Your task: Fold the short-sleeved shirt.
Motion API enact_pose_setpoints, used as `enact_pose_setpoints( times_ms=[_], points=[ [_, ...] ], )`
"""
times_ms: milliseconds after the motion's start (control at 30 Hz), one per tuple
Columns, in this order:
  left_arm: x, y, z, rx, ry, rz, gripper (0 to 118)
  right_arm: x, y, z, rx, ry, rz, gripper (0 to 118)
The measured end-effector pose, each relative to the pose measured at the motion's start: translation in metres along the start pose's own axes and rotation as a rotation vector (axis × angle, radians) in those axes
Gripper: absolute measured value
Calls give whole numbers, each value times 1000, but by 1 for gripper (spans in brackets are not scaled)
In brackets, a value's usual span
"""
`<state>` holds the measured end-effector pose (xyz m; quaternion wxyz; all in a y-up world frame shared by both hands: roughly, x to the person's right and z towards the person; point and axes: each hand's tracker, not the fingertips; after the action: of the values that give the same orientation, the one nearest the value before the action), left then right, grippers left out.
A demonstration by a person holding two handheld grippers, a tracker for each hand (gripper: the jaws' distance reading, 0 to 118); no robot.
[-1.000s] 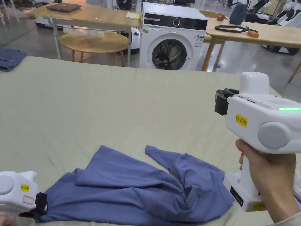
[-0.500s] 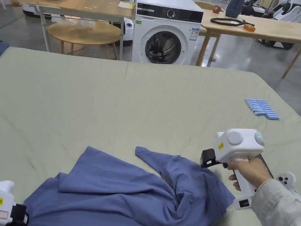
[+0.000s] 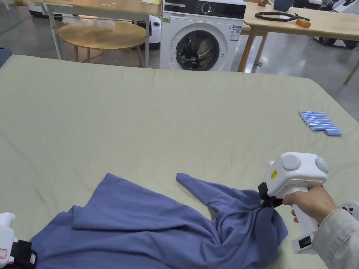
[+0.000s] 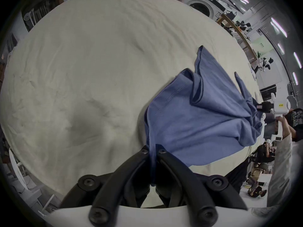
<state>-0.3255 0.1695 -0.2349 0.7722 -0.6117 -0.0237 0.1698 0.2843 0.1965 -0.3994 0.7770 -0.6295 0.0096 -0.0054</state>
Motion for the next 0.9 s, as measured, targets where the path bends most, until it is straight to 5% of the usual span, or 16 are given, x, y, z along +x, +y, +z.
enact_pose_setpoints(
  times_ms=[67,167,300,567,900],
  points=[
    [-4,3,10,31,-55,43,0,-5,-4,16,73,-62,30,1],
    [-3,10,43,66,-107,77,0,1,3,26,112,17,36,1],
    [-9,31,109,169,-231,121,0,-9,2,104,270,-6,106,1],
    [-5,89,252,437,-135,40,0,-24,35,238,506,21,128,1],
    [-31,168,364,646,-206,135,0,-38,91,354,677,31,1,1]
  ],
)
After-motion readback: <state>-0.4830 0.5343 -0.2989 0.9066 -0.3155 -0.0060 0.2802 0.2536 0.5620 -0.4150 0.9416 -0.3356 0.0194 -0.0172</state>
